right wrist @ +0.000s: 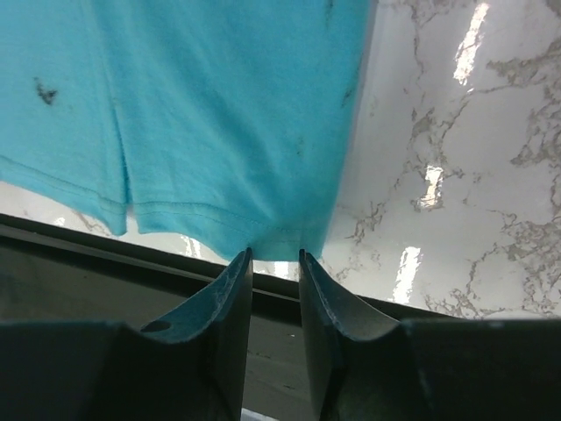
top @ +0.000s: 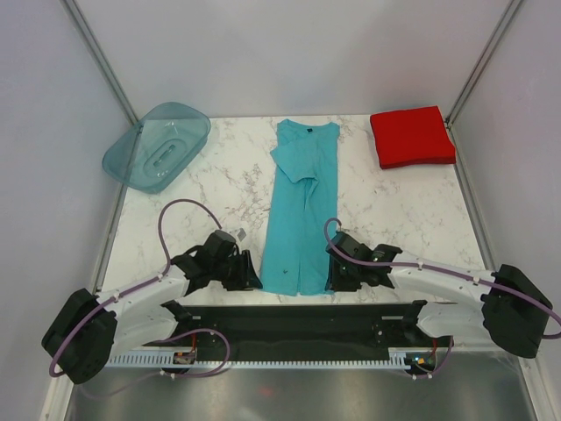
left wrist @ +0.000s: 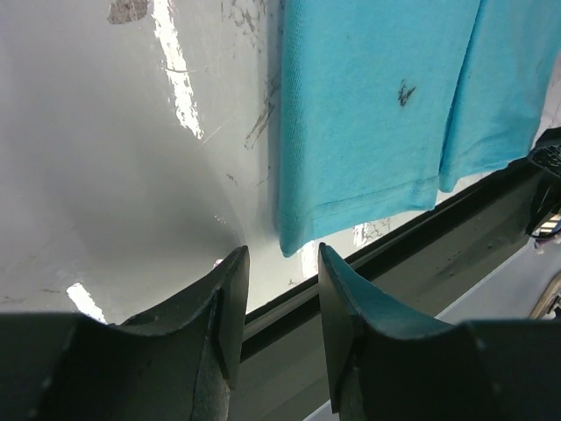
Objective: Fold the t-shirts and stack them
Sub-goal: Fold the tshirt
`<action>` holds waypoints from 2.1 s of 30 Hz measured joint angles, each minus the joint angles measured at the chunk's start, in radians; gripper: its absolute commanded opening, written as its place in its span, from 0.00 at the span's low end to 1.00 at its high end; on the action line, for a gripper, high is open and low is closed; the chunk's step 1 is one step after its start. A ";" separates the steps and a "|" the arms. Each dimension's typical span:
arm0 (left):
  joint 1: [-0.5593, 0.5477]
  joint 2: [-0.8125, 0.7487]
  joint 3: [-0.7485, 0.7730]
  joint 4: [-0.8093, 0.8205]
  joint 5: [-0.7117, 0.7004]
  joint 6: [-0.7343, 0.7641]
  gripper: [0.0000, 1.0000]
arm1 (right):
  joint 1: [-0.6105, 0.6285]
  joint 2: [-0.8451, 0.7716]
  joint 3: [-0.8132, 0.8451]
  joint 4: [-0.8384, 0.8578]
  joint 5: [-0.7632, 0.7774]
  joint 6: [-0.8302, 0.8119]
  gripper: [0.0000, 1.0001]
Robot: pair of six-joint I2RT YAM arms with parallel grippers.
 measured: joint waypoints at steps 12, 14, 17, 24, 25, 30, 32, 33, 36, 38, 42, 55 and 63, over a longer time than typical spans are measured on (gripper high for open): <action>0.000 0.005 0.006 -0.004 0.000 0.009 0.45 | 0.000 -0.045 0.090 -0.029 -0.021 0.000 0.34; 0.000 0.005 0.008 -0.007 0.000 0.010 0.45 | 0.000 -0.045 0.091 -0.037 -0.005 -0.003 0.31; 0.000 0.008 0.010 -0.008 0.000 0.010 0.44 | 0.000 -0.030 0.091 -0.045 0.018 -0.010 0.30; 0.000 0.006 0.014 -0.012 0.002 0.015 0.41 | -0.001 0.079 0.070 -0.017 0.032 -0.028 0.24; 0.000 0.003 0.016 -0.015 0.002 0.017 0.41 | -0.001 0.087 0.059 -0.009 0.031 -0.029 0.24; 0.000 -0.015 0.019 -0.015 0.009 0.020 0.41 | -0.001 0.081 0.021 -0.008 0.028 -0.031 0.24; 0.000 -0.014 0.019 -0.015 0.010 0.020 0.41 | -0.001 0.066 0.019 -0.014 0.029 -0.036 0.25; 0.000 -0.013 0.019 -0.015 0.010 0.020 0.41 | -0.001 0.057 0.019 -0.021 0.029 -0.039 0.26; 0.000 -0.011 0.019 -0.015 0.012 0.020 0.42 | -0.001 0.035 0.023 -0.043 0.032 -0.045 0.32; 0.000 -0.007 0.021 -0.015 0.017 0.020 0.42 | -0.001 0.025 0.036 -0.066 0.034 -0.050 0.34; 0.000 -0.003 0.026 -0.014 0.018 0.023 0.43 | -0.005 -0.003 0.062 -0.082 0.048 -0.056 0.37; 0.000 0.069 0.034 -0.009 0.025 0.037 0.41 | -0.039 -0.016 -0.037 0.002 0.002 -0.058 0.41; 0.000 0.105 0.031 0.024 0.064 0.039 0.15 | -0.041 -0.031 -0.078 0.046 -0.019 -0.038 0.24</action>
